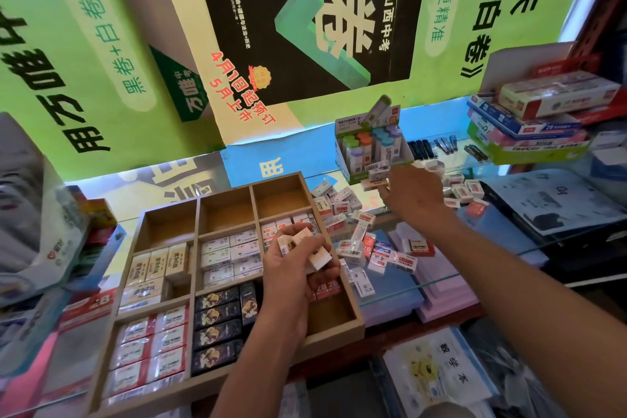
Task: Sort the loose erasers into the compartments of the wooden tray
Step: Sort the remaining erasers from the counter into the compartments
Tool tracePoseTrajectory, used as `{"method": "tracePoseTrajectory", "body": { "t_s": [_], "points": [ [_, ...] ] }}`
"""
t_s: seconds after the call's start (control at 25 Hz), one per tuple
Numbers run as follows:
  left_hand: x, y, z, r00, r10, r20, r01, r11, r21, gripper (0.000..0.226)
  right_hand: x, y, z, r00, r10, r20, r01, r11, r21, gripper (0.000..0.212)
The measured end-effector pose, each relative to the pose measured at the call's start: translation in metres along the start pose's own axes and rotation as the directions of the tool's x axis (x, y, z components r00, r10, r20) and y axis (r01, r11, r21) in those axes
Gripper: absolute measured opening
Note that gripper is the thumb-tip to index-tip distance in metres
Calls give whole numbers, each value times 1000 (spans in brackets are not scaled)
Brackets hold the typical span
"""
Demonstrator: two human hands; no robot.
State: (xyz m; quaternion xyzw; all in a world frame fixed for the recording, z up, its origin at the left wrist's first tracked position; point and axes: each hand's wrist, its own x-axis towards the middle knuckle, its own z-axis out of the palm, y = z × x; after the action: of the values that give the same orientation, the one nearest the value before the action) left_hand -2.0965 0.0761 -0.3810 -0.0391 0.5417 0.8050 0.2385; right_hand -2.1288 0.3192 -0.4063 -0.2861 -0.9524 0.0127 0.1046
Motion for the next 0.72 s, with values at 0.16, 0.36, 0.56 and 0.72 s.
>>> {"method": "tracePoseTrajectory", "body": {
  "t_s": [0.16, 0.36, 0.56, 0.72],
  "points": [
    [0, -1, -1, 1000, 0, 3, 0, 1000, -2, 20, 0, -13, -5, 999, 31, -23, -33, 993, -117, 21],
    [2, 0, -3, 1000, -13, 6, 13, 1000, -16, 23, -4, -21, -5, 998, 66, 19, -63, 992, -113, 20],
    [0, 0, -2, 999, -38, -2, 38, 999, -32, 22, -9, -17, -2, 992, 130, -4, -129, 988, 82, 30],
    [2, -1, -4, 999, -28, 20, 29, 998, -48, 21, -25, -19, -26, 980, 195, -38, -162, 896, 414, 24]
  ]
}}
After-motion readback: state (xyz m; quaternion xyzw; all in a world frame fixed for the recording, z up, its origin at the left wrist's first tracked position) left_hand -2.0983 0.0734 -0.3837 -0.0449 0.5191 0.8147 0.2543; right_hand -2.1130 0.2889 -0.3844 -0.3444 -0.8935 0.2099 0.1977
